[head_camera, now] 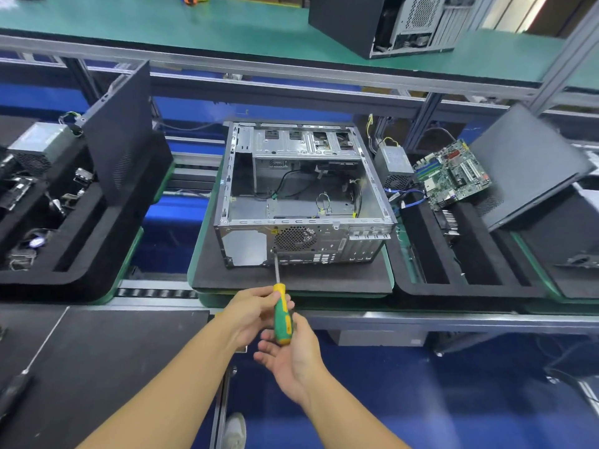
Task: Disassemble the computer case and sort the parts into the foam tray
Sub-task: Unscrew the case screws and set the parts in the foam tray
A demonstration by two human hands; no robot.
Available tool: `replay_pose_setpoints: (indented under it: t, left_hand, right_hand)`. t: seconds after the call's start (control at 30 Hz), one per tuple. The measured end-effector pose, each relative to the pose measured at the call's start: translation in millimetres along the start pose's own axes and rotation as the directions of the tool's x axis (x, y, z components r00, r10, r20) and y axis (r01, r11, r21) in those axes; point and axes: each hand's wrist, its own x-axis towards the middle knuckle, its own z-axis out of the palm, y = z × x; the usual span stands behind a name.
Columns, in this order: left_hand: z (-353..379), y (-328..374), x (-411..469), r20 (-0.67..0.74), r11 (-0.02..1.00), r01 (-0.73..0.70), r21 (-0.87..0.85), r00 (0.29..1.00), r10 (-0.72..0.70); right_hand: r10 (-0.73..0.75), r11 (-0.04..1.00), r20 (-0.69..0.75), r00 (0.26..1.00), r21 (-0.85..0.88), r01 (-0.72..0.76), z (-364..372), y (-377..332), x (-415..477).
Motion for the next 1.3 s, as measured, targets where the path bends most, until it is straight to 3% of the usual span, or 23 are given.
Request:
replay_pose_setpoints:
  t: [0.13, 0.23, 0.3, 0.47, 0.57, 0.77, 0.9, 1.07, 1.2, 1.3]
  left_hand:
    - [-1.8, 2.7, 0.6, 0.059, 0.993, 0.036, 0.113, 0.997, -0.043]
    - [5.7, 5.7, -2.3, 0.008, 0.972, 0.013, 0.234, 1.0, -0.016]
    - [7.5, 4.4, -2.8, -0.024, 0.974, -0.009, 0.226, 1.0, 0.015]
    - [5.2, 2.7, -0.7, -0.02, 0.999, -0.018, 0.03, 1.0, 0.019]
    - [2.2, 1.5, 0.6, 0.036, 0.999, 0.03, -0.04, 0.999, -0.029]
    - [14.3, 5.4, -3.5, -0.054, 0.958, 0.0, 0.287, 0.998, 0.016]
    - [10.9, 3.0, -1.0, -0.12, 0.98, -0.046, 0.192, 0.99, 0.07]
    - [5.5, 0.6, 4.6, -0.07, 0.997, -0.027, 0.076, 0.997, 0.033]
    - [10.0, 11.0, 20.1, -0.09, 0.986, -0.041, 0.162, 0.994, 0.056]
    - [18.6, 22.1, 41.3, -0.166, 0.995, -0.092, 0.049, 0.981, 0.099]
  right_hand:
    - [-0.107, 0.993, -0.046, 0.993, -0.047, 0.105, 1.2, 0.2, 3.8]
    - [-0.19, 0.973, -0.039, 0.981, -0.141, 0.183, 0.2, 6.6, 3.6]
    - [-0.216, 0.968, -0.028, 0.976, -0.14, 0.21, 1.2, 6.7, 3.4]
    - [-0.016, 1.0, 0.001, 1.0, -0.004, 0.016, 1.5, -6.6, 0.1]
    - [0.052, 0.999, 0.05, 0.997, -0.013, -0.051, -4.7, -6.2, 0.4]
    - [-0.107, 0.98, -0.009, 0.994, -0.167, 0.104, -5.1, 0.8, 7.1]
    - [-0.131, 0.983, -0.042, 0.991, -0.131, 0.124, -3.0, 0.0, 7.5]
    - [0.015, 0.998, 0.017, 1.0, 0.057, -0.016, -5.3, -5.9, 9.2]
    - [-0.053, 0.998, -0.044, 0.998, 0.024, 0.055, -10.9, -3.5, 14.5]
    - [-0.122, 0.992, -0.065, 0.99, -0.015, 0.121, -13.7, -0.2, 17.8]
